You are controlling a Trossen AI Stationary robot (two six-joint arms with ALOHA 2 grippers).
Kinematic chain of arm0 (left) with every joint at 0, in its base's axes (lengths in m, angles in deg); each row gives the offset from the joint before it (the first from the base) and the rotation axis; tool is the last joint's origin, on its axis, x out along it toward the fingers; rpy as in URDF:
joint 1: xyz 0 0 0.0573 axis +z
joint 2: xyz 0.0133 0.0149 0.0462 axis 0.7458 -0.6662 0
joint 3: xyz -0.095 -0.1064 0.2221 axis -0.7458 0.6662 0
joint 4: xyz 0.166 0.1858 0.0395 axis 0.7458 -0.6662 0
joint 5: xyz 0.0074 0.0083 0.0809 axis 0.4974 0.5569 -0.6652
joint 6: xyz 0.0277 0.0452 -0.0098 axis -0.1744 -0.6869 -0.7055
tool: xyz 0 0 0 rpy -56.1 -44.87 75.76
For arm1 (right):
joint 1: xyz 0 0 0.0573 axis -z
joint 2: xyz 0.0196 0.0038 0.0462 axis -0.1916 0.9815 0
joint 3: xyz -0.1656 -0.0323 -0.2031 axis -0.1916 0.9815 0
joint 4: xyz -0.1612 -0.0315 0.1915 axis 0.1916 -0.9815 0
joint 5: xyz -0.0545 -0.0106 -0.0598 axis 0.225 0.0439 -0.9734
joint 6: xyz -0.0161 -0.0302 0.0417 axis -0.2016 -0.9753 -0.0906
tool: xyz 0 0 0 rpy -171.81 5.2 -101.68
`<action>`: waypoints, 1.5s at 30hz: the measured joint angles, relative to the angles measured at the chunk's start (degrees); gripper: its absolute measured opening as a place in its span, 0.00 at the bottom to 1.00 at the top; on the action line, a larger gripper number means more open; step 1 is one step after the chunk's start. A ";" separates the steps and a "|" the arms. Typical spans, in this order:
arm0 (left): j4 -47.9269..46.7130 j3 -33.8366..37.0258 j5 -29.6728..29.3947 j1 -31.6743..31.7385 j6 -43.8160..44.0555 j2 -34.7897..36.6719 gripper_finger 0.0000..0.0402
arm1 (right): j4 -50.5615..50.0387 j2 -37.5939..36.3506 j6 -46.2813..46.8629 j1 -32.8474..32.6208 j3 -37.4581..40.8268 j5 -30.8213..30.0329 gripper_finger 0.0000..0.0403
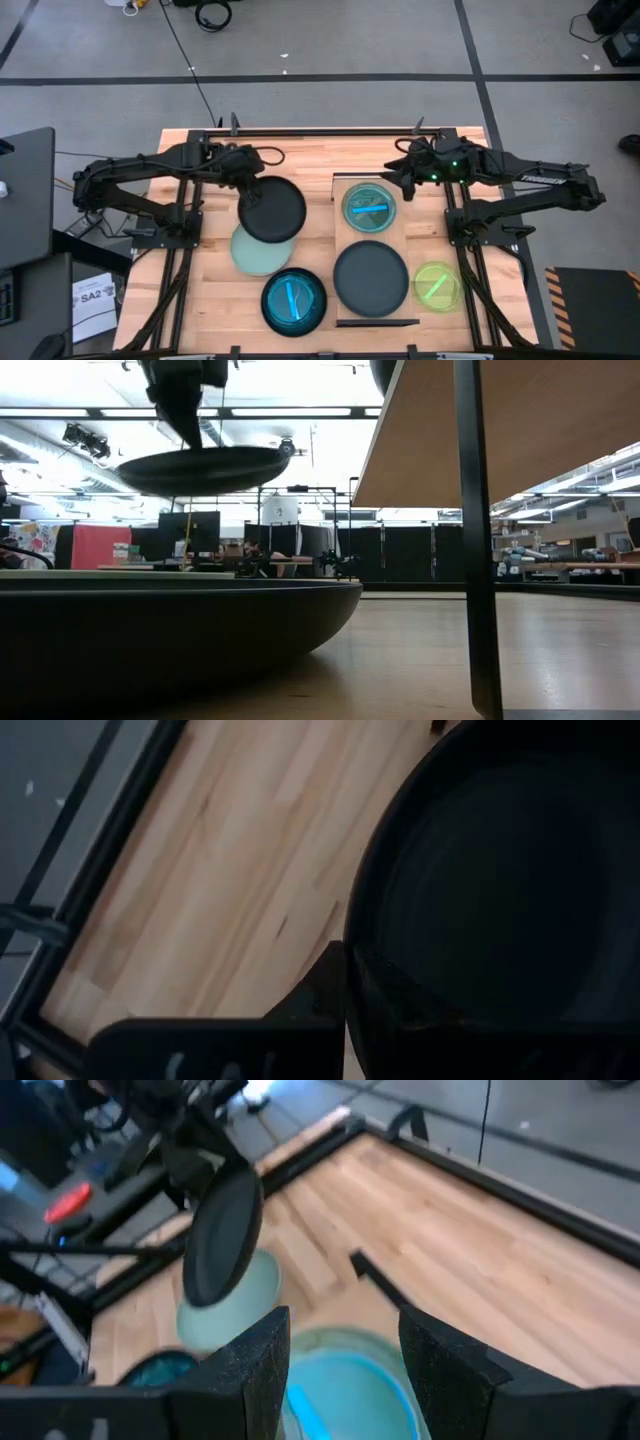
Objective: Place and stack plates onto a shelf
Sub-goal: Put the top black plate on top of the black plate on the shelf
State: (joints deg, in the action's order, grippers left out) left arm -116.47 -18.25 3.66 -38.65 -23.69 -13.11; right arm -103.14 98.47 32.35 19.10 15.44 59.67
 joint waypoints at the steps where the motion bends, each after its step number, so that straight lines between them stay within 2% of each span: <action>1: -0.05 -0.79 -0.01 0.01 0.00 0.00 0.03 | 1.39 0.65 0.00 0.00 0.00 -0.81 0.48; 6: 0.16 -3.96 -2.55 0.01 0.02 0.00 0.03 | 10.02 4.59 0.02 0.00 0.00 -3.66 0.48; 11: 0.33 -5.91 -4.46 0.01 0.11 0.00 0.03 | 19.79 9.41 0.02 0.00 0.00 -3.92 0.48; 30: 3.69 -5.98 -7.05 0.01 0.64 0.00 0.03 | 44.83 29.44 0.39 0.02 0.00 -3.91 0.47; 38: 6.61 -5.98 -8.09 0.01 0.66 -0.02 0.03 | 50.70 34.24 0.41 -0.56 0.00 -3.83 0.47; 45: 6.57 -5.98 -8.45 0.01 0.66 -0.02 0.03 | 52.33 33.62 0.42 -1.76 -0.02 -3.42 0.47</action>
State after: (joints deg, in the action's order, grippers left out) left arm -109.90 -24.22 -4.79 -38.64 -23.03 -13.13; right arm -50.81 132.08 32.77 17.34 15.42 56.26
